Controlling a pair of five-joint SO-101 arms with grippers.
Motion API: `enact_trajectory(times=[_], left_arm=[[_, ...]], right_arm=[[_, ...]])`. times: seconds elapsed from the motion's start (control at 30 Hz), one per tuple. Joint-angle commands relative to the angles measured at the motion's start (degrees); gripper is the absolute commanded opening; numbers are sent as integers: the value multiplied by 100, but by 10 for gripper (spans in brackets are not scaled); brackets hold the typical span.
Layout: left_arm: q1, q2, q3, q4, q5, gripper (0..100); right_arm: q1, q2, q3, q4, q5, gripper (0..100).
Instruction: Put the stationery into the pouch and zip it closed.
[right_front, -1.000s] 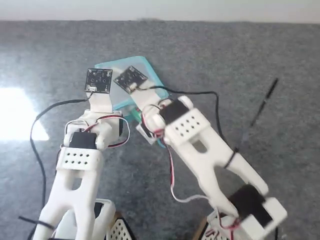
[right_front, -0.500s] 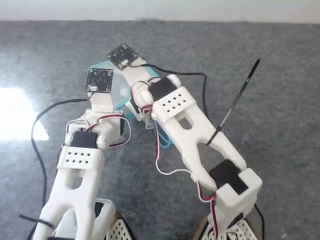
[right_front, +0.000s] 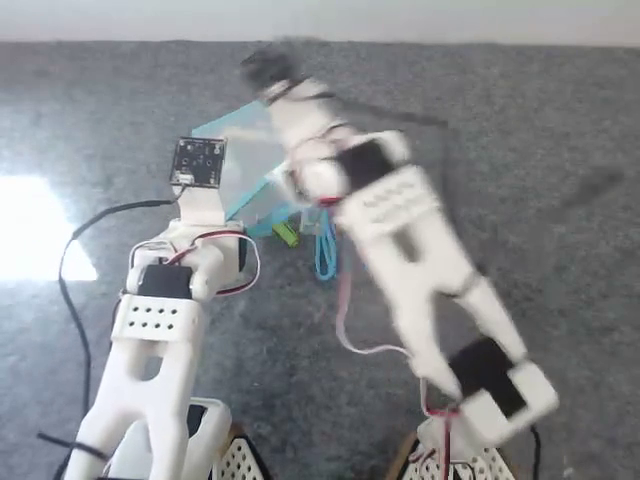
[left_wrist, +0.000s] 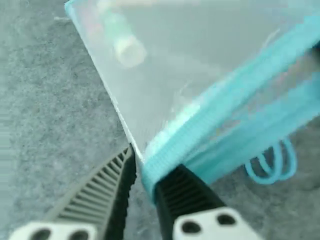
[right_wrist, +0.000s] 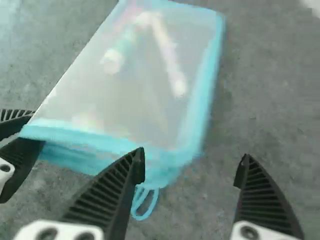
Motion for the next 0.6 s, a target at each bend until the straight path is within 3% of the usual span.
enact_trajectory(times=[0.0,0.17,0.4,0.57], left_arm=[[-246,-149,-136,97,18,11],[-976,-826,-198,334,18,11],[-2409,-2110,-154,633,18,11],[-2945,-2409,-180,615,44,11]], right_arm=[[347,-1077,-378,426,79,292],[514,-1499,624,338,88,292],[620,-1499,2936,-1481,97,292],[312,-1499,3859,-2211,97,292]])
